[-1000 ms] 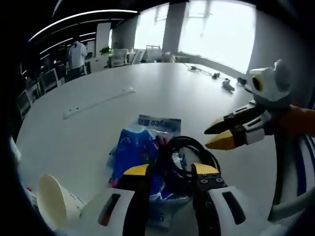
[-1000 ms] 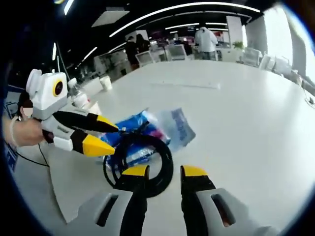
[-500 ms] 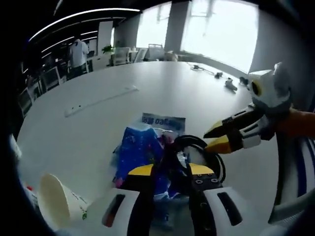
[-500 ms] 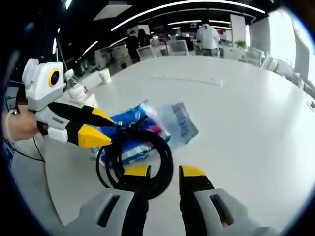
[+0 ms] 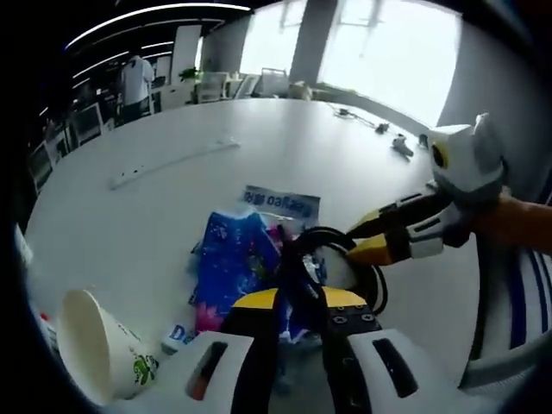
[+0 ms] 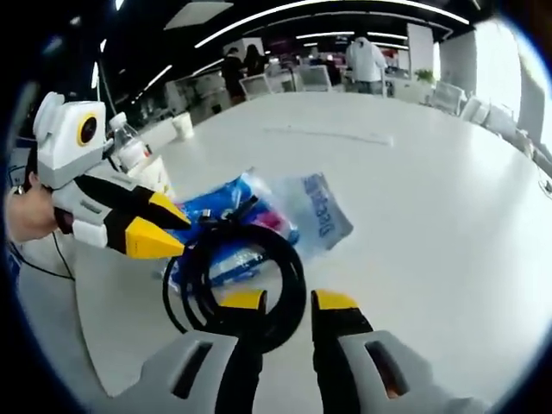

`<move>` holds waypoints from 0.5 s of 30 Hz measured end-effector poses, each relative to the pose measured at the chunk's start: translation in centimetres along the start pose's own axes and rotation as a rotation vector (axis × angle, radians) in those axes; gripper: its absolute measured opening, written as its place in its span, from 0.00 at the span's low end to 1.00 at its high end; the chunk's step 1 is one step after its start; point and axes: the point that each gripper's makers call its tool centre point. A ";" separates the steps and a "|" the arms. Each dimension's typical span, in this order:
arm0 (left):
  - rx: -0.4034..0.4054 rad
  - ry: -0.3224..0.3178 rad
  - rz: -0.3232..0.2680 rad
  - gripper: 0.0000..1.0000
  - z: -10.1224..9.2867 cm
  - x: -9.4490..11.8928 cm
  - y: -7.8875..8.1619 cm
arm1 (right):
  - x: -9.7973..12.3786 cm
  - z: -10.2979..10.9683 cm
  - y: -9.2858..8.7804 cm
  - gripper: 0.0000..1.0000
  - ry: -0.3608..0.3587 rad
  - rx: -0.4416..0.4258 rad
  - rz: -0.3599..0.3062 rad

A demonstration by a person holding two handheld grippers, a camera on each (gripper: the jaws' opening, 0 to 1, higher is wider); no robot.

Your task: Arrange the tabletop items into an orderly group along one side of the table until the central work area is clear of visible clutter.

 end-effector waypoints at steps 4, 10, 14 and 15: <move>-0.011 -0.016 0.020 0.12 -0.2 0.1 -0.4 | -0.1 -0.2 -0.2 0.16 -0.009 0.001 0.011; 0.011 -0.033 0.033 0.12 -0.3 -0.7 -0.6 | -0.4 -0.1 -0.5 0.16 -0.004 0.002 0.023; 0.013 -0.035 0.050 0.10 -0.2 -1.2 -0.9 | -0.6 -0.1 -0.6 0.15 -0.001 -0.002 0.030; 0.012 -0.034 0.051 0.09 -0.2 -1.3 -0.9 | -0.6 -0.1 -0.7 0.15 -0.003 -0.001 0.032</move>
Point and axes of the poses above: the point that each gripper's makers call its tool centre point, and the gripper's own axes: x roughly backward along the fingers, z roughly to its left, y roughly out of its top, and after that the axes turned 10 degrees about -y, right-handed
